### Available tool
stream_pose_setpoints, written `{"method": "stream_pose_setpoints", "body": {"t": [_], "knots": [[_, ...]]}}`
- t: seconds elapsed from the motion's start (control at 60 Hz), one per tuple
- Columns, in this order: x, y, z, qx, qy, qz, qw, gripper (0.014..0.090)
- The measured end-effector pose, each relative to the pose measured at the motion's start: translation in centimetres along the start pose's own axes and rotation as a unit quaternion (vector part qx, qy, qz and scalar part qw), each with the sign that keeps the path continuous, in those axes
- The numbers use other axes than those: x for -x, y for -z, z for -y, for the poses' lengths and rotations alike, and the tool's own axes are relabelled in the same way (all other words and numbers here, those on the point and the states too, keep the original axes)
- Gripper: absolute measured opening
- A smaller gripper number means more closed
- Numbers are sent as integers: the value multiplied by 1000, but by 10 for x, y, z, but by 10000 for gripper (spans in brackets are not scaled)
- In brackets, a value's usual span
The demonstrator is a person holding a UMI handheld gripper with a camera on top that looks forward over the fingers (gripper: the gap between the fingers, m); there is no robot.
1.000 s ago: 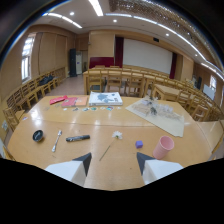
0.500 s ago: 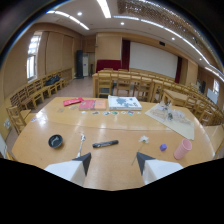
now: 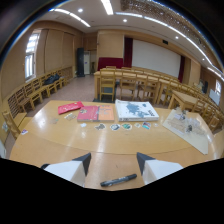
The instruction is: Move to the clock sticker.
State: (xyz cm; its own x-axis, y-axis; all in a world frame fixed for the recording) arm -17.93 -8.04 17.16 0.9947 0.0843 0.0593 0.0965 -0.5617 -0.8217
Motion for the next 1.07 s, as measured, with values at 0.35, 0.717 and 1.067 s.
{"method": "stream_pose_setpoints", "body": {"t": [0.35,0.717,1.067], "knots": [[-18,-183,30,35,-11,-22,999,861],[-19,-239,25,54,-20,-14,998,860],[-19,-238,23,56,-19,-10,998,861]]}}
